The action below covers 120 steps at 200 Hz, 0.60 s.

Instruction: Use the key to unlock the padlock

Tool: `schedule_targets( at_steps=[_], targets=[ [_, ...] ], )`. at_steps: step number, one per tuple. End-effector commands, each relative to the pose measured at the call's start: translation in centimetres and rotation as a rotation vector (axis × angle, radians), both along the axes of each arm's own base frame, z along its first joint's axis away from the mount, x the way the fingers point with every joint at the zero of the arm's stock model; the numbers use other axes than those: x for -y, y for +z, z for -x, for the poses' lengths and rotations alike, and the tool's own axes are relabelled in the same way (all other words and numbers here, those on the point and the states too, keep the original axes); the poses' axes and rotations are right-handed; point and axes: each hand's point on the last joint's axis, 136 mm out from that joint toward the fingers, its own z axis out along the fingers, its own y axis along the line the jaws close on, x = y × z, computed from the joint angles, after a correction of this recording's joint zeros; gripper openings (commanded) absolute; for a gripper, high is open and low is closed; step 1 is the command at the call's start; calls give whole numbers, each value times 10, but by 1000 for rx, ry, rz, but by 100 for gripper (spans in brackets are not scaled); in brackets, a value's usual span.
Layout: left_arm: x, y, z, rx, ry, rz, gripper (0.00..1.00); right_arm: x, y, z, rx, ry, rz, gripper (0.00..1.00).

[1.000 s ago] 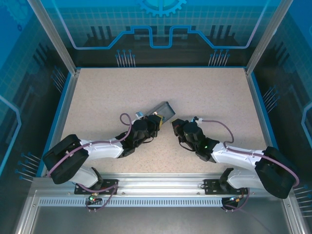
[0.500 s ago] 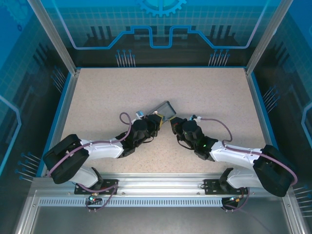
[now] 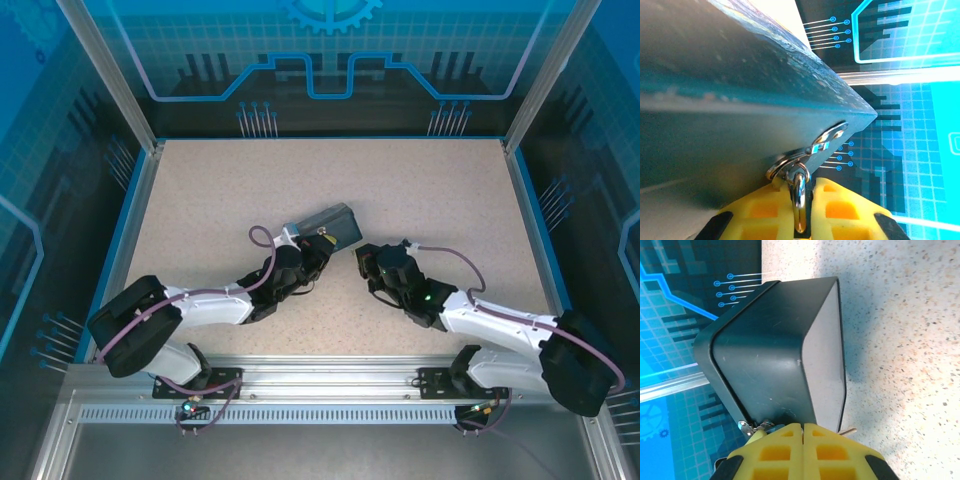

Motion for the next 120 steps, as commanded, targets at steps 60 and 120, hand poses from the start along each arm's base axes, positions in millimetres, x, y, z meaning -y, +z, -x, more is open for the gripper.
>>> schedule_targets(
  at_steps=[60,120],
  targets=[
    [7,35,-10,84,26,113,0,-4,3,-9,-7,-57,-22,0],
    [6,31,-7,87,18,106,0,-17,10,-18,62,-21,-51,0]
  ],
)
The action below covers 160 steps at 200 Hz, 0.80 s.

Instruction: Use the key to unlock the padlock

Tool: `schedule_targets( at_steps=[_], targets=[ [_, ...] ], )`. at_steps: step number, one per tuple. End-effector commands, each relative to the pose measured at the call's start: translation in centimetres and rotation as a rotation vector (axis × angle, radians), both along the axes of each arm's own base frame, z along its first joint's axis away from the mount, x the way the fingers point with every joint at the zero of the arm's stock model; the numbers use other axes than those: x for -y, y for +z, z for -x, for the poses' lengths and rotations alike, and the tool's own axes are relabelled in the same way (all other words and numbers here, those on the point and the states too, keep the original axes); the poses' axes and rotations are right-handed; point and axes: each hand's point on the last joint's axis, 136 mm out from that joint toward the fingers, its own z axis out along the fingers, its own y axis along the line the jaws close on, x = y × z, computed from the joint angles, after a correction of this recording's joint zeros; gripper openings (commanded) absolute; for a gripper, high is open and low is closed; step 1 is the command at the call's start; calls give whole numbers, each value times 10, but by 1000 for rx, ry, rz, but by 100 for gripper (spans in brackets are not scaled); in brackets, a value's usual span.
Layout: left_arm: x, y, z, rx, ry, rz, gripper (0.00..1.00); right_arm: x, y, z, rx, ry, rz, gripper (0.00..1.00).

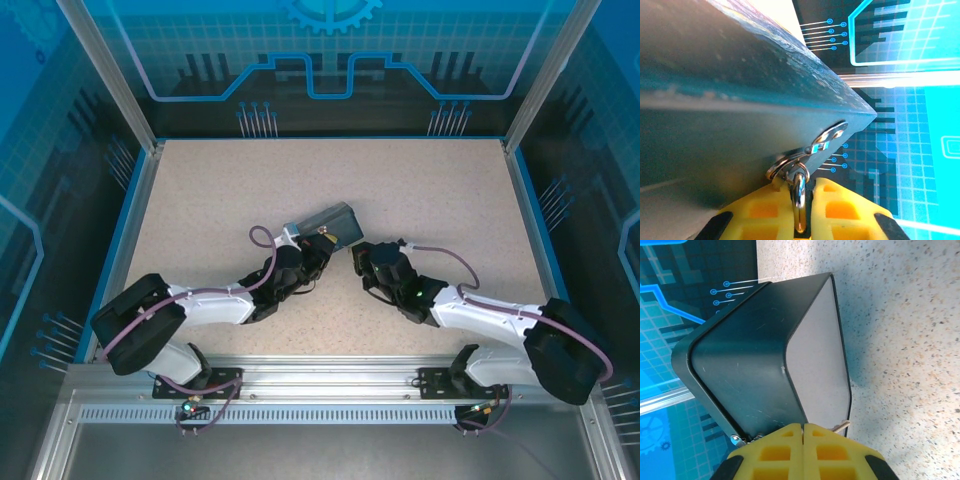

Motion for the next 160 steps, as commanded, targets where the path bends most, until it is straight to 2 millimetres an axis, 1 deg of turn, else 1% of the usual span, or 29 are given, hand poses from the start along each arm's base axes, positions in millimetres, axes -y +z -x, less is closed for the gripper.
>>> schedule_targets(
  at_steps=[1,28,57,160],
  targets=[
    [4,30,-4,87,10,74,0,-6,17,-5,65,2,-24,0],
    [3,26,-4,81,12,71,0,-8,19,-8,74,5,-26,0],
    [4,27,-5,83,11,74,0,-9,19,-8,73,8,-26,0],
    [5,22,-4,72,8,78,0,-4,20,-12,82,-3,-23,0]
  ],
)
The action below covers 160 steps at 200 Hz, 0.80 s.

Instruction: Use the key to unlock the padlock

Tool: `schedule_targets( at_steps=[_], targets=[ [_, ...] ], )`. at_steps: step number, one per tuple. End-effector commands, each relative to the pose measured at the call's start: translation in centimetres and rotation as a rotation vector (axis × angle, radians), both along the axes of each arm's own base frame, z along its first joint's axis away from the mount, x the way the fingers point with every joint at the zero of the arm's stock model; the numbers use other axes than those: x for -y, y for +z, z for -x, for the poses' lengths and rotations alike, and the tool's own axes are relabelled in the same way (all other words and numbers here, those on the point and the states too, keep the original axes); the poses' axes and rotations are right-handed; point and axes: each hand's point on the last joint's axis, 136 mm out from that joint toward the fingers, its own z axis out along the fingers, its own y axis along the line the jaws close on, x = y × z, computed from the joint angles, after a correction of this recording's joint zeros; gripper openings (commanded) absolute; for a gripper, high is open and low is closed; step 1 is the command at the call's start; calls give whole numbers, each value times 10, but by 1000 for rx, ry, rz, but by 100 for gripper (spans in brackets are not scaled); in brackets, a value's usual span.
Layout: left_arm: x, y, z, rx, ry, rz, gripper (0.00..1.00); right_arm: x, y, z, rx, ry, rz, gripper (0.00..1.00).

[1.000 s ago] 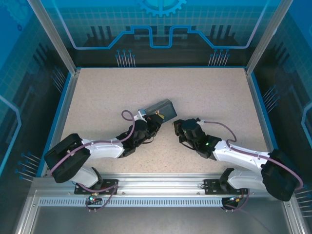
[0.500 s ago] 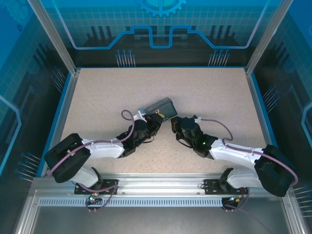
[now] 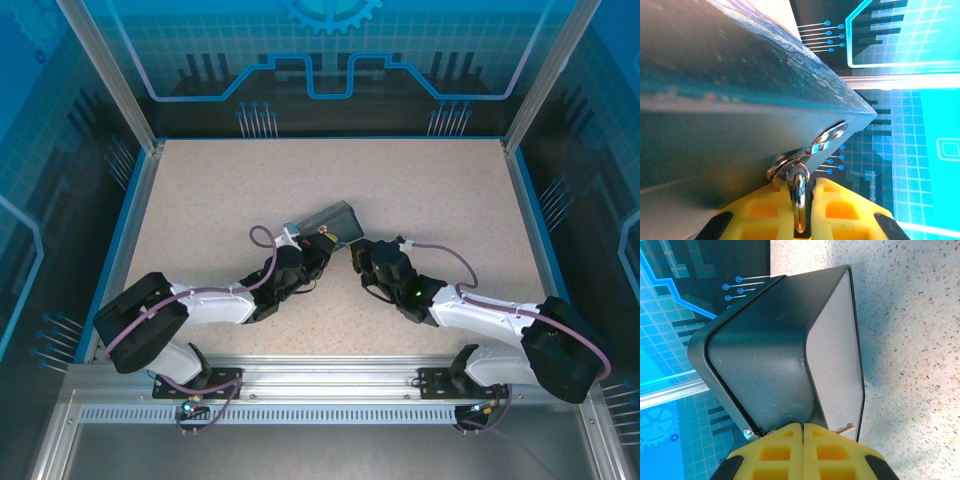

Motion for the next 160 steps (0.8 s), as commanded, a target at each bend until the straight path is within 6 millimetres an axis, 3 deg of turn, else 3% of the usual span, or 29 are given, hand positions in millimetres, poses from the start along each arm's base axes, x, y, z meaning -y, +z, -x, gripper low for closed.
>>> schedule_targets(
  at_steps=[1,117,160],
  targets=[
    [4,23,-3,72,2,62,0,-1,13,-8,43,-12,-19,0],
    [8,32,1,93,-16,85,0,-15,11,-12,67,32,-35,0],
    [5,32,0,92,0,87,0,6,2,-4,46,-13,5,0]
  ],
)
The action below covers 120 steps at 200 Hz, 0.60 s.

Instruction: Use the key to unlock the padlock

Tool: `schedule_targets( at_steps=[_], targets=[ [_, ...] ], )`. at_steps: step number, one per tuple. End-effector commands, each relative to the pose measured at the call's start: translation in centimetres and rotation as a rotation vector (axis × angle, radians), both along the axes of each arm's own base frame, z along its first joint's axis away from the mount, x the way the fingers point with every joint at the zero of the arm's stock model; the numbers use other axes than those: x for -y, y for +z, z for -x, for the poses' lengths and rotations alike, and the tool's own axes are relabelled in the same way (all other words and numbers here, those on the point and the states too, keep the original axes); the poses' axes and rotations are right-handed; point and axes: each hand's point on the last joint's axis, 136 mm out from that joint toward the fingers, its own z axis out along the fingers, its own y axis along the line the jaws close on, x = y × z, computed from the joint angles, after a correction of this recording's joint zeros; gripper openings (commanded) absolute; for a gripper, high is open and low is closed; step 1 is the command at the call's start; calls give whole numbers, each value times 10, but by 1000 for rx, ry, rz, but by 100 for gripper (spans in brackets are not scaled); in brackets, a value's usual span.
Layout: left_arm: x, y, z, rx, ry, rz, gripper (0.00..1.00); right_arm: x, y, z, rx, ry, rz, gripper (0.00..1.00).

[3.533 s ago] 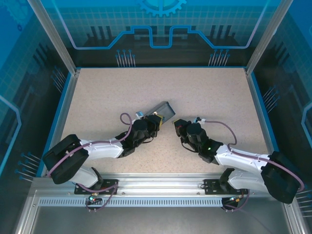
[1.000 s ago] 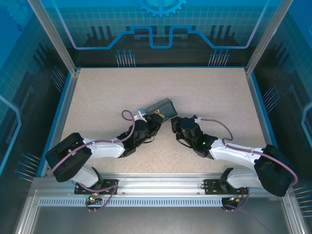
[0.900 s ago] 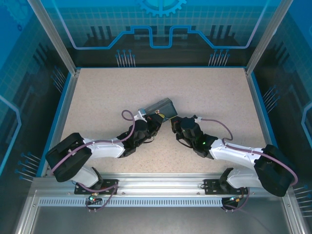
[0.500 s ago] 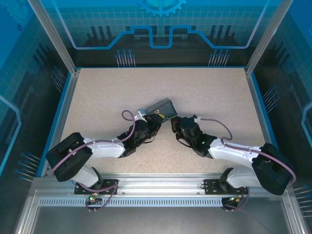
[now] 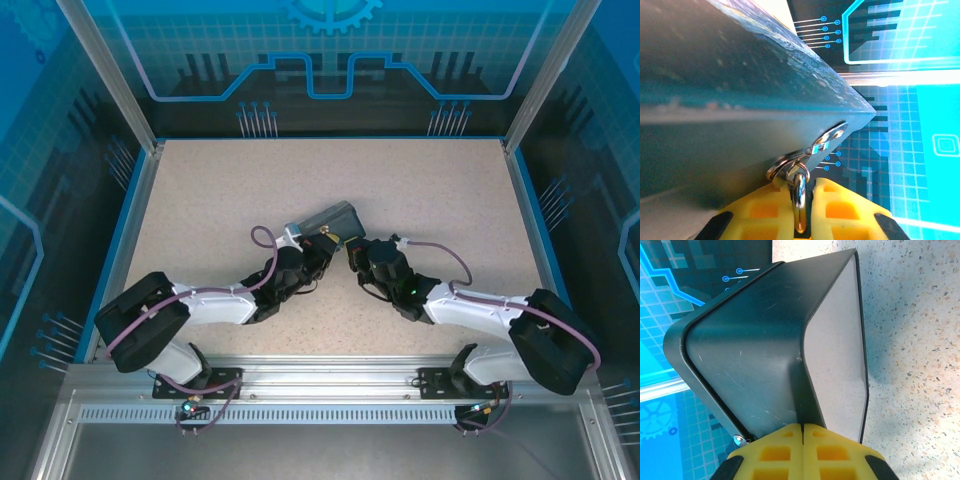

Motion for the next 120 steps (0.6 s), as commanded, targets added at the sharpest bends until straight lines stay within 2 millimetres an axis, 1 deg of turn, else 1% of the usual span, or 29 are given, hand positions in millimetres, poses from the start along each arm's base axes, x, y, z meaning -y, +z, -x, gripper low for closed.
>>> schedule_targets(
  at_steps=[1,25,39,59,87,120],
  targets=[
    [1,30,-2,83,12,75,0,16,4,3,22,-43,12,0],
    [-2,30,-2,76,28,88,0,33,-2,11,3,-77,40,0],
    [-4,32,-1,74,32,94,0,41,0,15,6,-91,45,0],
    [-5,35,-1,73,35,111,0,47,4,20,15,-100,43,0],
    [-5,40,0,68,37,142,0,44,13,20,35,-94,28,0],
    [-3,47,1,70,32,156,0,34,16,16,39,-79,6,0]
  ],
)
